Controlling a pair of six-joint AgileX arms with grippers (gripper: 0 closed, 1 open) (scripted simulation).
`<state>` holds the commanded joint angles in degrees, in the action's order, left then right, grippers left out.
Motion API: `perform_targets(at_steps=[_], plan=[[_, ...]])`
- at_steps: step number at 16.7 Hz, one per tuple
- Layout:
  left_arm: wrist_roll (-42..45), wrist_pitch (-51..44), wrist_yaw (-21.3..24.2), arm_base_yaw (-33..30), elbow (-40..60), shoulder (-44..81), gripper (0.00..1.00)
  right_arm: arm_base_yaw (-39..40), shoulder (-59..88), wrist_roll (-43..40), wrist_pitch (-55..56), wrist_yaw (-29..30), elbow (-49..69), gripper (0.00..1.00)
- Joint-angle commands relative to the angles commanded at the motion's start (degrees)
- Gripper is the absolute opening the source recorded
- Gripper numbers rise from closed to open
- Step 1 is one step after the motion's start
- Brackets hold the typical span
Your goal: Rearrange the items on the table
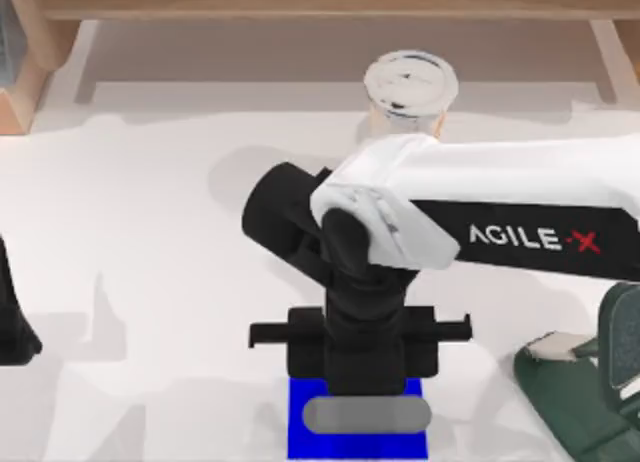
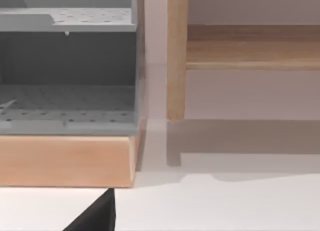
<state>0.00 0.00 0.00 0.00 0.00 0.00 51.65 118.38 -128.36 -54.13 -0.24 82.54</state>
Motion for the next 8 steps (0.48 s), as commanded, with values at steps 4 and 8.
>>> perform_targets(at_steps=[4,8], plan=[[0.0,0.0,0.0,0.0,0.0,0.0,1.00,0.1,0.3,-0.1,0.5,0.0,-0.3,0.00],[0.0,0.0,0.0,0.0,0.0,0.0,1.00,0.1,0.3,-0.1,0.5,0.0,-0.3,0.30]])
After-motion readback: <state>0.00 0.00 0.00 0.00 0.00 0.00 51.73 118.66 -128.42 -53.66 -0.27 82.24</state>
